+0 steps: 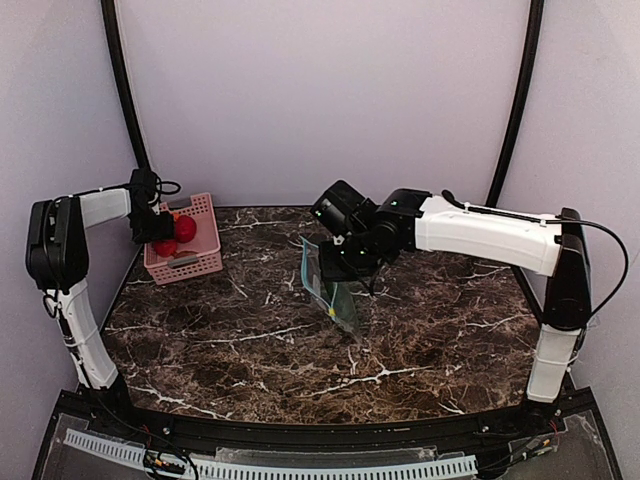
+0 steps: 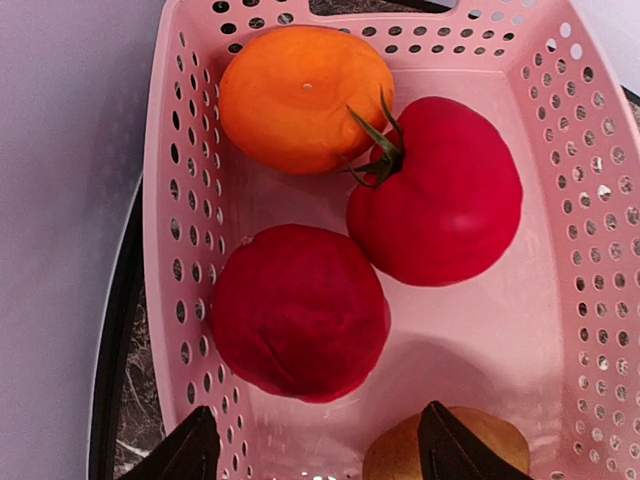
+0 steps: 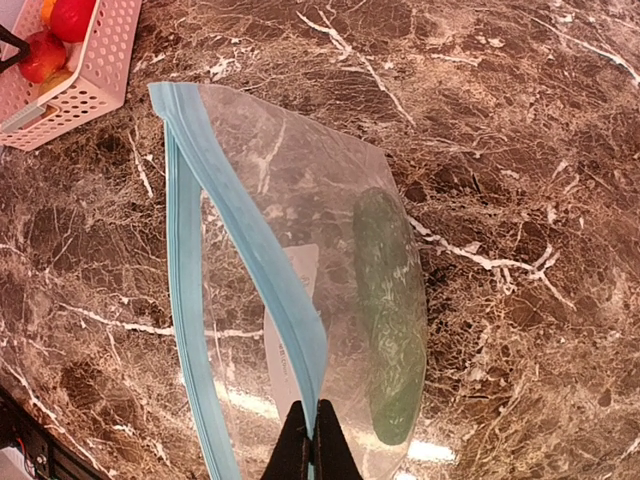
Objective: Place the food in the zip-top bag and seal the zipper
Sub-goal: Pick up the fake vegetable from the bin.
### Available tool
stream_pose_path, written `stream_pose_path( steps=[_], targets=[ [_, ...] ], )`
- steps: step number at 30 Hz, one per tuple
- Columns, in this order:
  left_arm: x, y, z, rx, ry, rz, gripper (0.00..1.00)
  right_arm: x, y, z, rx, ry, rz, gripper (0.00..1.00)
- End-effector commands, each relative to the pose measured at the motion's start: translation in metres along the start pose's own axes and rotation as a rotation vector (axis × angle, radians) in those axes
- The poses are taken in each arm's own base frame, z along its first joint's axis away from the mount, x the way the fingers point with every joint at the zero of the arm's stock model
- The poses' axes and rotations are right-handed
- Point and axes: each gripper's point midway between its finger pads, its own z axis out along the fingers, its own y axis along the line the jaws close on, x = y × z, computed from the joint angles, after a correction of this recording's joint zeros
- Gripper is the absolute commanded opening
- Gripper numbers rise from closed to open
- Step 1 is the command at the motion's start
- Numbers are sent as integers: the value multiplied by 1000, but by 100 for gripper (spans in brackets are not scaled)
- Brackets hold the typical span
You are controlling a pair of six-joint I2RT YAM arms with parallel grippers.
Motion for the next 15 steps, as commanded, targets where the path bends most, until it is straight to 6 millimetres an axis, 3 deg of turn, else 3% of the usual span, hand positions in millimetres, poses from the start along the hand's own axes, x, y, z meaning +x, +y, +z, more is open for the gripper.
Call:
stream_pose_path(
  steps=[1,7,15],
  targets=[
    [-12,12,8,-41,-43,-9,69,-4,10,-4,-29,-15,2,0],
    [-20,2,19,17,-60,-15,69,-4,12,-4,-35,-8,-3,0],
    [-14,-3,42,35,-18,-12,69,-6,9,-9,-28,-14,7,0]
  ],
)
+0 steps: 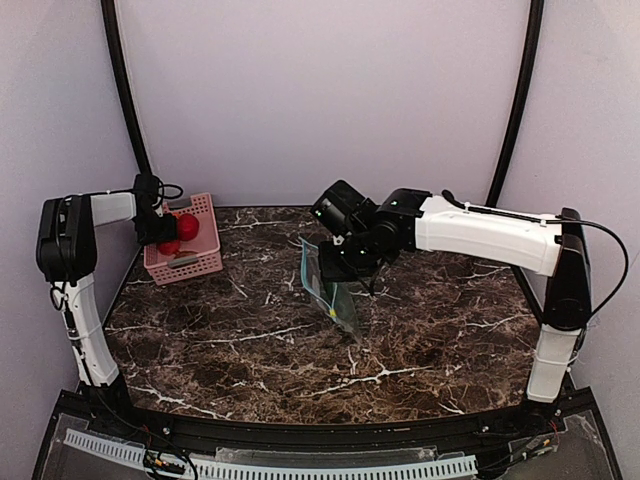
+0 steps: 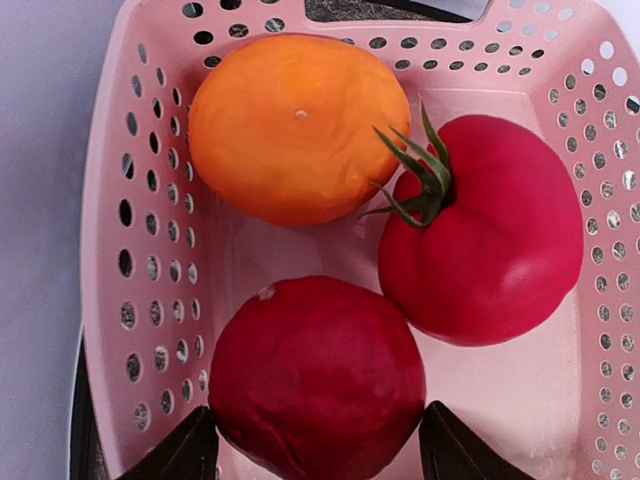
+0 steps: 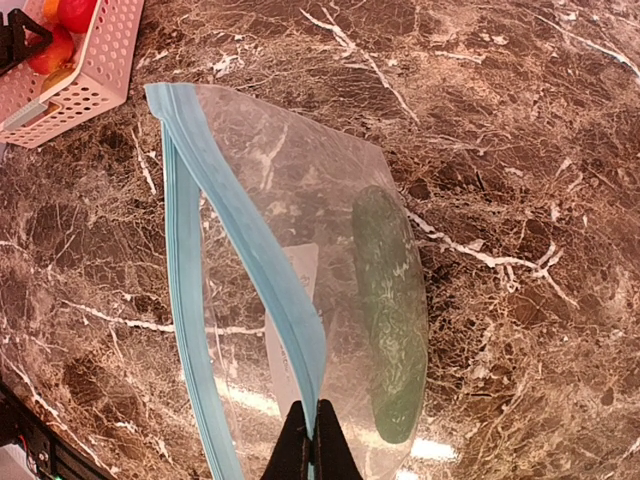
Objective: Place the food in the zip-top bag and seal the zipper
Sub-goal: Pick up the fake vegetable from the bin.
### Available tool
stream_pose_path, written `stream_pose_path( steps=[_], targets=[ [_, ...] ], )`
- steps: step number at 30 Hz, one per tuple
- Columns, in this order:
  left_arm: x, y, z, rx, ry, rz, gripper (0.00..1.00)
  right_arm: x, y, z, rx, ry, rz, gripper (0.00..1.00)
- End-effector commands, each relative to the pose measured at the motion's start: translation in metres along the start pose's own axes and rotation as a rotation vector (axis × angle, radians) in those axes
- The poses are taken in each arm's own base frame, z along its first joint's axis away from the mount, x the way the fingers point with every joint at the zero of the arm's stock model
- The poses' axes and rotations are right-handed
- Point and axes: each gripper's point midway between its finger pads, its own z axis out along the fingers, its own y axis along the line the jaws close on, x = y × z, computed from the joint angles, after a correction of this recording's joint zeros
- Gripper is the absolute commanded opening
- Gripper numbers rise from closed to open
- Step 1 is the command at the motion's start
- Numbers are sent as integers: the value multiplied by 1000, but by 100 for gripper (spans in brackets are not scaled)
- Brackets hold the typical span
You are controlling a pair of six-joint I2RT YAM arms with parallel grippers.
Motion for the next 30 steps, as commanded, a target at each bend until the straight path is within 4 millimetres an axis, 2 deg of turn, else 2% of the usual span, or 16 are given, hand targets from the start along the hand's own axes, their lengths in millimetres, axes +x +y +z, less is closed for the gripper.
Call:
stream_pose_path(
  steps=[1,14,19,23,27,30],
  targets=[
    [-1,-2,9,22,15,5,70,-7,9,-9,-22,-23,7,0],
    [6,-10,28,86,47,-14,84,-7,11,-10,-32,-19,17,0],
    [3,-13,27,102,41,-11,86,-6,10,-10,-32,-15,20,0],
    [2,-13,27,104,38,-8,83,-5,10,-10,-30,-13,23,0],
    [0,-16,25,120,35,-3,73,-4,10,-10,-28,-12,23,0],
    [-2,-19,22,139,33,-5,71,-3,10,-10,-26,-12,24,0]
  ],
)
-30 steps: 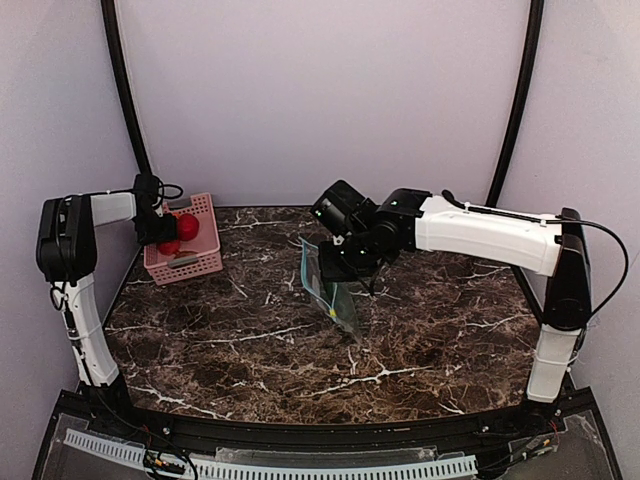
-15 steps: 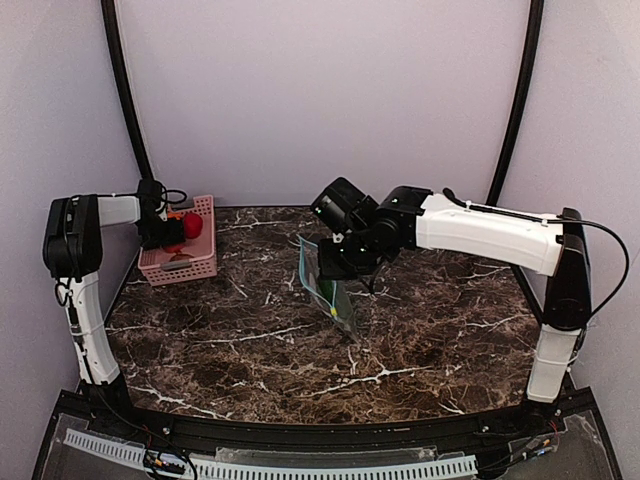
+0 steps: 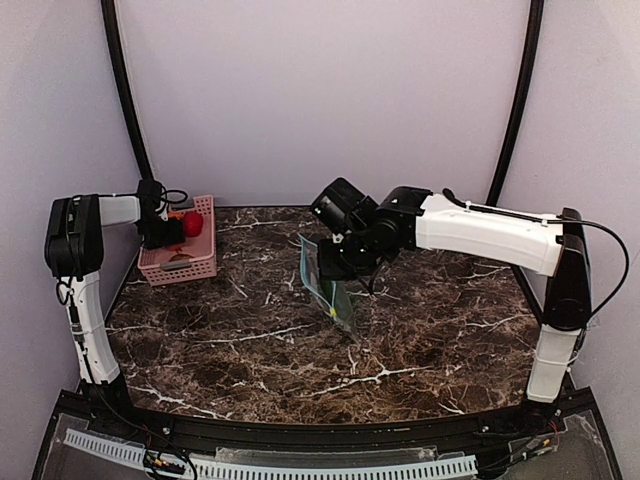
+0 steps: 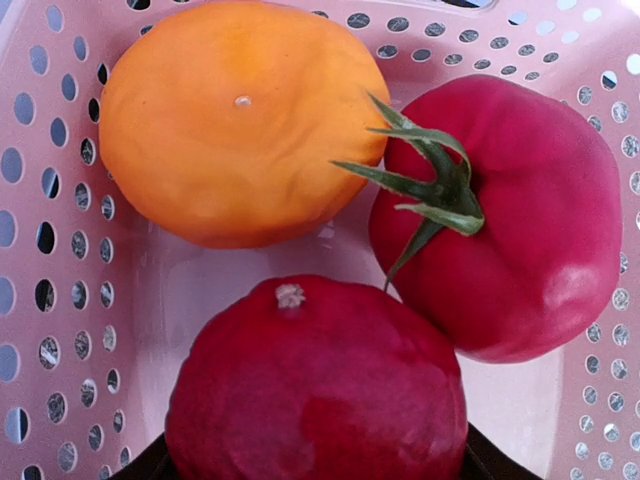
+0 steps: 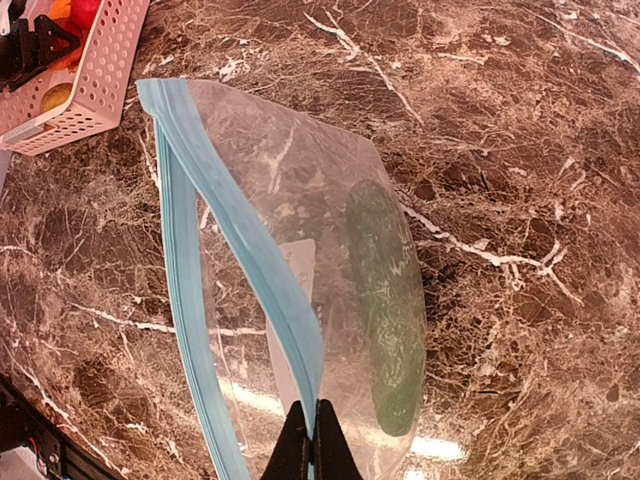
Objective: Place the food in the zip-top bag and seal the zipper
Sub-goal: Pick up the fake vegetable from the bin, then place the fake vegetable in the zipper food storage bag.
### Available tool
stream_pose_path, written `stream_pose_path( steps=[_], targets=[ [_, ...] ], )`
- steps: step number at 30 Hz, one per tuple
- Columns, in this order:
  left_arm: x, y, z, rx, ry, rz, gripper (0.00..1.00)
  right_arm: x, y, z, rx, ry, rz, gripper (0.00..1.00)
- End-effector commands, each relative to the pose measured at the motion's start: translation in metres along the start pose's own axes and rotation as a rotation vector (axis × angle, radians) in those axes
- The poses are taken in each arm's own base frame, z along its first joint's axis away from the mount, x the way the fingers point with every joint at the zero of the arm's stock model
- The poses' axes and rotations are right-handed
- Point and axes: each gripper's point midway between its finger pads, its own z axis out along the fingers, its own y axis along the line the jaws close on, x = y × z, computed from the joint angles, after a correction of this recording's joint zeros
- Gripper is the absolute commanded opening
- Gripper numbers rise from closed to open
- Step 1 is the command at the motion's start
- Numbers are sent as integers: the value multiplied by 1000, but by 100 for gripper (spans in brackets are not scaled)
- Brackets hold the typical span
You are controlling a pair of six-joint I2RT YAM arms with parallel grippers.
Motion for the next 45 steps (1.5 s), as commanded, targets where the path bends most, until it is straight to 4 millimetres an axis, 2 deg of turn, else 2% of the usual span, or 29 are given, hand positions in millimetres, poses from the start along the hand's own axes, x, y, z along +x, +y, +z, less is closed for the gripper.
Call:
stream_pose_path(
  steps=[1,6,10,14,15,16,19,20,21,22,23,24,25,26,27,28,29,30,31,32,33,34,35,36,37,38,39,41,45],
  targets=[
    [-12,-4,-11,33,-18,4,70,0,7,-6,-16,-8,5,0],
    [-22,-5,-26,33,-53,5,68,0,7,-6,-16,-8,6,0],
    [-33,-11,-49,69,-99,7,68,-2,9,-8,-23,-14,2,0],
    [-49,-21,-96,124,-207,12,68,-4,9,-10,-26,-20,-5,0],
    [-45,-21,-99,128,-205,9,67,-4,10,-10,-29,-20,-8,0],
    [-50,-23,-114,142,-234,6,67,-4,11,-11,-33,-22,-10,0],
    [-47,-30,-137,187,-255,-3,67,-5,13,-13,-50,-25,-17,0],
    [-49,-36,-154,226,-270,-8,66,-5,14,-14,-58,-27,-23,0],
    [-46,-39,-160,251,-269,-10,66,-6,15,-16,-64,-33,-23,0],
    [-46,-50,-180,315,-285,-10,66,-7,15,-18,-69,-36,-27,0],
    [-39,-56,-186,345,-277,-8,66,-8,15,-19,-73,-41,-30,0],
    [-35,-70,-207,406,-287,9,66,-9,16,-21,-81,-46,-35,0],
    [-26,-77,-211,428,-270,19,66,-9,17,-23,-88,-52,-39,0],
    [-16,-95,-230,473,-270,56,66,-10,18,-24,-94,-56,-45,0],
    [-3,-105,-234,492,-251,76,66,-11,18,-25,-99,-61,-48,0],
    [10,-126,-254,543,-251,118,65,-12,20,-26,-108,-64,-52,0],
    [24,-135,-266,571,-250,137,65,-12,21,-26,-113,-66,-57,0],
    [44,-153,-271,618,-214,159,65,-13,22,-26,-117,-68,-61,0],
    [58,-172,-290,674,-215,190,65,-13,22,-26,-120,-68,-64,0],
    [72,-180,-292,696,-192,202,65,-13,23,-26,-121,-69,-67,0],
    [86,-196,-310,751,-185,222,65,-12,23,-25,-123,-68,-69,0],
    [99,-202,-312,775,-162,229,65,-12,23,-25,-128,-69,-71,0],
    [112,-216,-328,835,-149,245,65,-12,24,-25,-134,-70,-75,0],
    [124,-221,-329,856,-127,249,65,-11,24,-25,-138,-72,-76,0],
    [137,-234,-343,911,-111,257,65,-11,25,-26,-147,-73,-77,0],
    [147,-239,-343,928,-87,256,65,-11,25,-27,-152,-74,-79,0],
    [158,-251,-356,985,-73,259,65,-10,26,-27,-157,-75,-82,0],
    [177,-266,-366,1043,-39,264,64,-9,25,-26,-160,-75,-85,0],
    [201,-289,-374,1094,7,276,64,-6,25,-27,-164,-72,-88,0]
  ],
)
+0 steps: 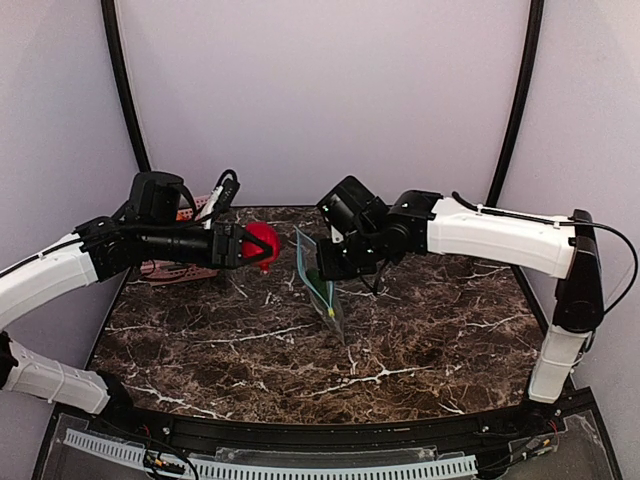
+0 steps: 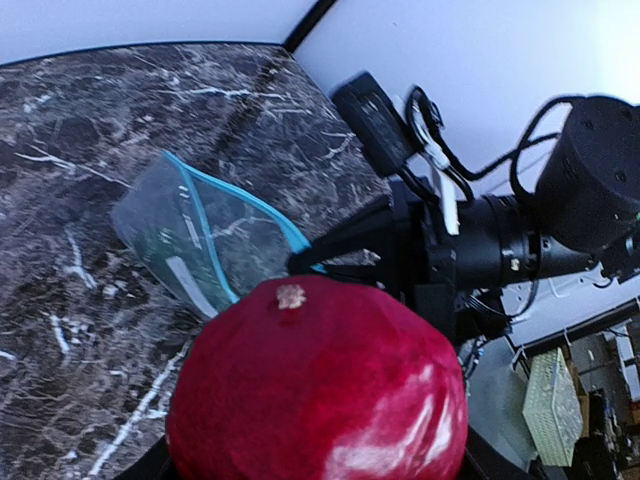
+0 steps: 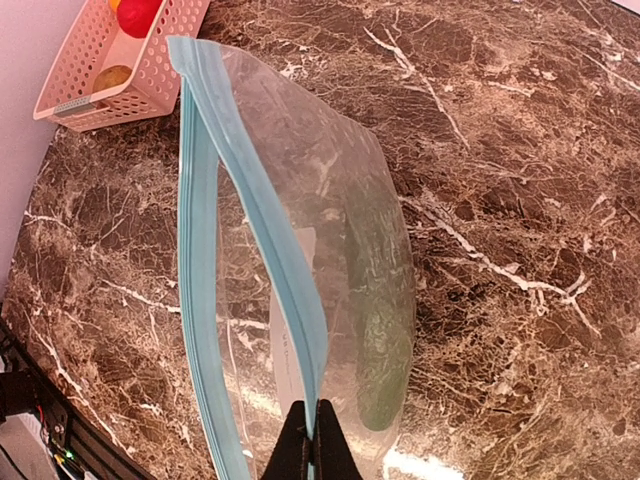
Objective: Place the food in the zip-top bag and seal the zipper
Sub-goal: Place the fake vegetable in the zipper food storage bag.
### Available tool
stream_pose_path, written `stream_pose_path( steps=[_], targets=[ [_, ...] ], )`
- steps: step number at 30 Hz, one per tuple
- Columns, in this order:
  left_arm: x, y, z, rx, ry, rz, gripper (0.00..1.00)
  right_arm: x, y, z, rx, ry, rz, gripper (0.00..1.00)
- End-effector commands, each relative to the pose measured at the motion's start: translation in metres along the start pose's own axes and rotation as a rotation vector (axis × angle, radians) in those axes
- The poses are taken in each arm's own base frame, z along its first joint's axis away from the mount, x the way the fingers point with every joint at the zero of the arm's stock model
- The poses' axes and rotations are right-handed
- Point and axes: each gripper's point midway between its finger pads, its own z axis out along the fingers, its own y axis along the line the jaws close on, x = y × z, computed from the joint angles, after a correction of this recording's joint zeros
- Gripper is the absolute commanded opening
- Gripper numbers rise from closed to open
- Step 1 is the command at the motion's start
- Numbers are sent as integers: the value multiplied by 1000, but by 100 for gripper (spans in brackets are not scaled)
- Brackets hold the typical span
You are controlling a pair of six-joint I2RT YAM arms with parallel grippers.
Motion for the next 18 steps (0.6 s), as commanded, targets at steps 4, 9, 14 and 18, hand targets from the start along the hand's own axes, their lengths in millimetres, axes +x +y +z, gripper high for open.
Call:
stream_pose_path(
  steps=[4,9,14,18],
  targets=[
    [13,-41,33,163,17,-73,64,-6,14,-15,-71,-46,-12,0],
    [10,-43,56,200,7,-101,63,-6,21,-18,-93,-52,-28,0],
    [4,-38,78,202,0,-121,63,-7,30,-20,-127,-64,-47,0],
    [5,-25,91,148,2,-141,63,-7,33,-22,-134,-67,-51,0]
  ],
)
